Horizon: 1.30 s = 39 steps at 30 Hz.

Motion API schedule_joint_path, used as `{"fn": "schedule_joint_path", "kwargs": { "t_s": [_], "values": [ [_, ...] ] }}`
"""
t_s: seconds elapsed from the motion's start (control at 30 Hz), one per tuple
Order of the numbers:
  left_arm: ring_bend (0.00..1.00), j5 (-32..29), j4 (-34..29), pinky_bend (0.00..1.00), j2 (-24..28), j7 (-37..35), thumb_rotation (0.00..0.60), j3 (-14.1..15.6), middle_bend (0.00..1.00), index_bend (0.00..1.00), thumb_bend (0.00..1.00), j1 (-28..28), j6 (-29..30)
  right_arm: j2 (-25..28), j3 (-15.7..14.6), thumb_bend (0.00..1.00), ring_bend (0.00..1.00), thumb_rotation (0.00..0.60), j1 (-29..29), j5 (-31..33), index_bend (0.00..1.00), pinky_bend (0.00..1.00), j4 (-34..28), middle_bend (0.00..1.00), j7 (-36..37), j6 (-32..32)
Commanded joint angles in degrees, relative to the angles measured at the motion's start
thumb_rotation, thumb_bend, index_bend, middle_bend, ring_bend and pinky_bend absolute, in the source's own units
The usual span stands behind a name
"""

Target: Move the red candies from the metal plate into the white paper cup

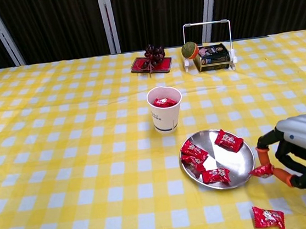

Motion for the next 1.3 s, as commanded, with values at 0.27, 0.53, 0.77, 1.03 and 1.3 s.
{"fn": "schedule_joint_path", "kwargs": {
  "t_s": [0.27, 0.53, 0.77, 1.03, 1.3],
  "values": [
    [0.00, -0.13, -0.23, 0.00, 0.11, -0.19, 0.600, 0.04, 0.00, 0.00, 0.01, -0.09, -0.37, 6.10, 9.08, 0.56, 0.93, 0.600, 3.35, 4.09, 0.53, 0.95, -7.23, 0.83, 0.90, 0.86],
    [0.00, -0.26, -0.24, 0.00, 0.35, -0.53, 0.600, -0.01, 0.00, 0.00, 0.01, -0.27, -0.75, 4.37, 16.01, 0.56, 0.93, 0.600, 9.71, 11.18, 0.53, 0.95, -7.13, 0.83, -1.30, -2.51],
    [0.00, -1.30, -0.08, 0.00, 0.52, -1.25, 0.600, -0.28, 0.00, 0.00, 0.01, -0.48, -1.62, -0.76, 20.01, 0.56, 0.93, 0.600, 15.98, 17.93, 0.53, 0.95, -2.11, 0.83, -3.23, -5.80],
    [0.00, -2.24, -0.42, 0.00, 1.07, -2.09, 0.600, -0.46, 0.00, 0.00, 0.01, -0.78, -2.72, -5.96, 22.21, 0.55, 0.93, 0.600, 21.76, 23.27, 0.53, 0.95, 4.70, 0.83, -4.39, -7.95],
    [0.00, -2.82, -0.92, 0.00, 1.47, -2.49, 0.600, -0.47, 0.00, 0.00, 0.01, -1.00, -3.56, -9.22, 22.59, 0.56, 0.93, 0.600, 25.03, 25.42, 0.53, 0.95, 9.83, 0.83, -3.70, -8.68]
  ]
}}
